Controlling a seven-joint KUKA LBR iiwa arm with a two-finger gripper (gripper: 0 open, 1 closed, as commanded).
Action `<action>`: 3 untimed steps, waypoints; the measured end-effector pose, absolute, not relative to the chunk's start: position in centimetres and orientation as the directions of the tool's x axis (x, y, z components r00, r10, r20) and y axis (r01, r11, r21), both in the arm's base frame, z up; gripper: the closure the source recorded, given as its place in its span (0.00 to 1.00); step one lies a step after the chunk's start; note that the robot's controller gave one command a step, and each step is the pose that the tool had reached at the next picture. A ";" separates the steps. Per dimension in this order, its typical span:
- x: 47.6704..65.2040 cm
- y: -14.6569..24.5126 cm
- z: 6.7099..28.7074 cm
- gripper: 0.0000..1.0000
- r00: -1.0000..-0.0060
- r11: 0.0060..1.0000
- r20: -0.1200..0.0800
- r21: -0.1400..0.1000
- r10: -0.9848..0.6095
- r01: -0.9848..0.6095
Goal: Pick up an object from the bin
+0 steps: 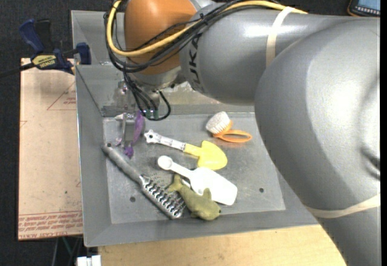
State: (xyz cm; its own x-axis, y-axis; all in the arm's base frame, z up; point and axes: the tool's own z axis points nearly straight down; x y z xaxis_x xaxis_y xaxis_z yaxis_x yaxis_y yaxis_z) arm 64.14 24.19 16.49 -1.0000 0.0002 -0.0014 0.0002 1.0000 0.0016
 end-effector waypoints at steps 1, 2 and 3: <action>62.7 25.1 7.2 0.00 -0.874 0.874 0.003 0.004 -0.486 -0.486; 64.3 25.0 14.0 0.00 -0.881 0.881 -0.011 0.001 -0.473 -0.473; 64.0 24.8 9.9 0.00 -0.799 0.799 0.003 0.006 -0.601 -0.601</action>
Offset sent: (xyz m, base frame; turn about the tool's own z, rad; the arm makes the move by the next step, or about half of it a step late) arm 0.0004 0.0072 -0.0256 -0.4958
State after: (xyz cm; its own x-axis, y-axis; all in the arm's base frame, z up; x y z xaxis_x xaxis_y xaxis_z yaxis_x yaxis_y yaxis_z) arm 63.95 24.80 9.93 -0.7990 -0.6013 0.0026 -0.6013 0.7990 0.0063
